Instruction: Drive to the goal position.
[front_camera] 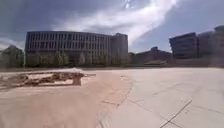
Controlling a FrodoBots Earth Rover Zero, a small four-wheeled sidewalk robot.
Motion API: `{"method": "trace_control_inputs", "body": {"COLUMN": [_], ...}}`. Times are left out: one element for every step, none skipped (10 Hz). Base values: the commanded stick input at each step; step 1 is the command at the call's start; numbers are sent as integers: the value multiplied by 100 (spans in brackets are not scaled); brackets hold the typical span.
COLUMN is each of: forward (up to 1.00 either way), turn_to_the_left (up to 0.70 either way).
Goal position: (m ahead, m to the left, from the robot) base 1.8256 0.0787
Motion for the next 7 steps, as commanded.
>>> {"method": "trace_control_inputs", "body": {"forward": [70, 70, 70, 70, 70, 70, 70], "turn_to_the_left": [0, 0, 0, 0, 0, 0, 0]}}
